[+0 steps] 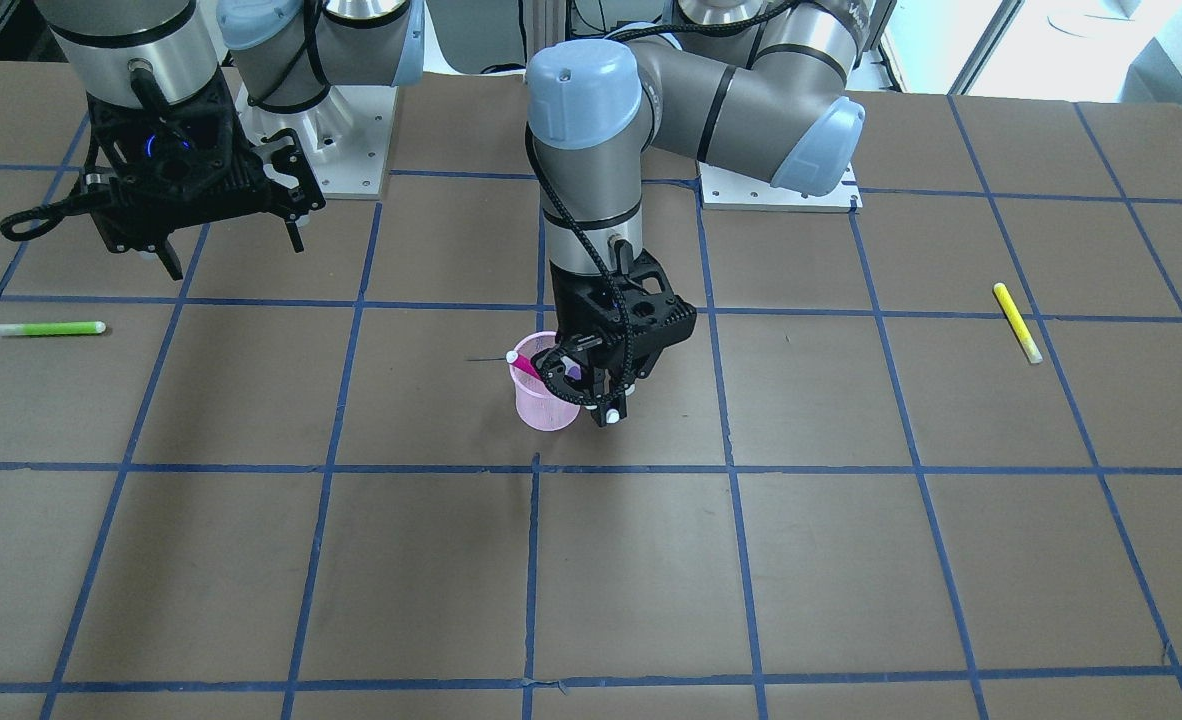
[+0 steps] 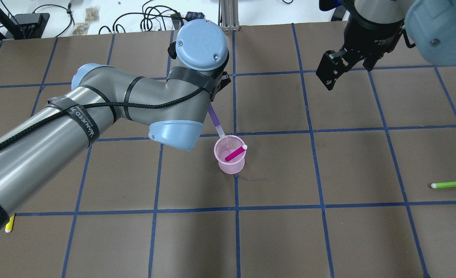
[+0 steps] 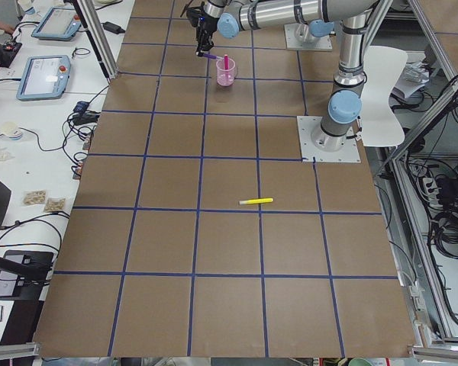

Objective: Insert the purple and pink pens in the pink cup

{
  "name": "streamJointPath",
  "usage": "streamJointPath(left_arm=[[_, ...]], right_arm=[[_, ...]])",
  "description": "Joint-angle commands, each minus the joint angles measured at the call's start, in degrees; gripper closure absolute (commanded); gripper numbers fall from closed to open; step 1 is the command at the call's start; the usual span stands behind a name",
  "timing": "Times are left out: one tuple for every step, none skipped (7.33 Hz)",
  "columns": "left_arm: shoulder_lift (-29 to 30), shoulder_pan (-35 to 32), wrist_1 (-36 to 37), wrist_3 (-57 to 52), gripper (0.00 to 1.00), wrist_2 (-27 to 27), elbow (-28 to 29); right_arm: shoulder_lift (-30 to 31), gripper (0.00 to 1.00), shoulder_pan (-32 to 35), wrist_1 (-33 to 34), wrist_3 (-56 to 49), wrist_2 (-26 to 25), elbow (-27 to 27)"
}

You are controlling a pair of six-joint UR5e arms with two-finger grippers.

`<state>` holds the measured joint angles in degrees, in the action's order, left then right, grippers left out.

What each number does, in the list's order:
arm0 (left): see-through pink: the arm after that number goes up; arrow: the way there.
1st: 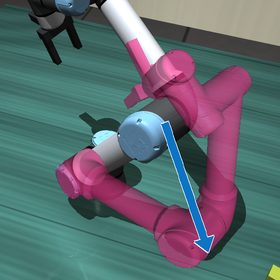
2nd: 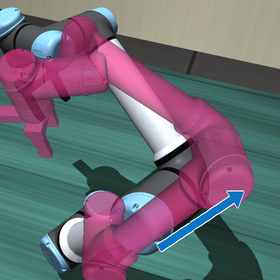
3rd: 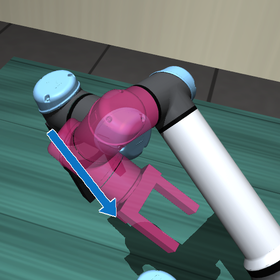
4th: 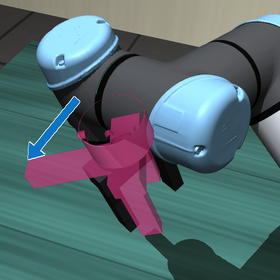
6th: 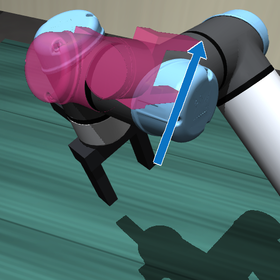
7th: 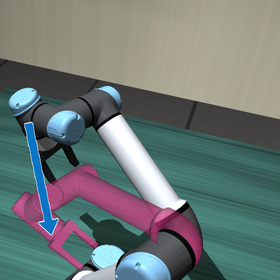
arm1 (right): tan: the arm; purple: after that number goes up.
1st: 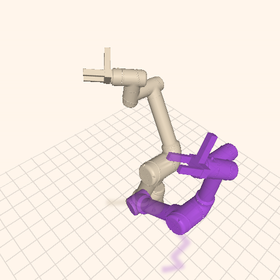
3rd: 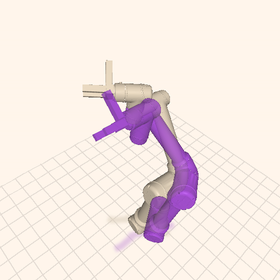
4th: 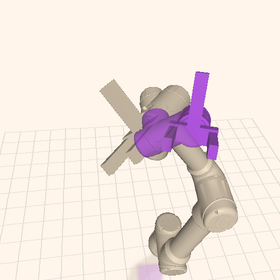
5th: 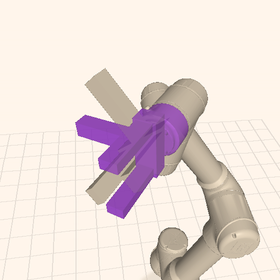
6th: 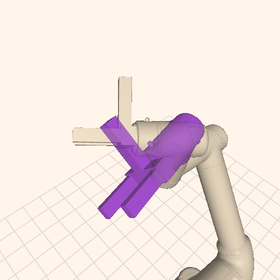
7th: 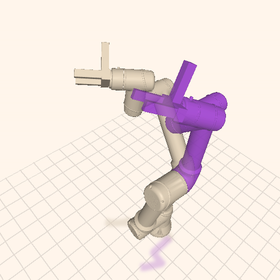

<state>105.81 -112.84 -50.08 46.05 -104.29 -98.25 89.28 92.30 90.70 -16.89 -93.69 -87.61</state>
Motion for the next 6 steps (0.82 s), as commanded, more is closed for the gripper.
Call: streamJointPath(left_arm=[[0.19, -1.77, 1.9, 2.29, 1.0, -0.3, -2.81], [0.45, -1.86, 2.78, 2.29, 1.0, -0.39, -3.87], [0.45, -1.86, 2.79, 2.21, 1.0, -0.48, -4.32], [0.45, -1.95, 2.79, 2.21, 1.0, -0.48, -4.67], [0.45, -2.38, 2.71, 2.21, 1.0, -0.57, -4.76], [0.54, -2.73, 2.71, 2.29, 1.0, -1.78, -5.02]], right_arm=[[1.68, 0.0, 0.07, 0.79, 14.9, 2.26, -1.68], [1.95, 0.0, 0.07, 2.45, 16.79, 3.41, -2.38], [1.95, 0.0, 0.07, 4.03, 16.72, 3.42, -2.73], [1.95, 0.0, 0.07, 4.05, 16.72, 3.42, -2.83], [1.95, 0.0, 0.07, 4.05, 16.46, 3.34, -2.83], [1.95, 0.0, 0.07, 4.05, 16.45, 3.34, -2.83]])
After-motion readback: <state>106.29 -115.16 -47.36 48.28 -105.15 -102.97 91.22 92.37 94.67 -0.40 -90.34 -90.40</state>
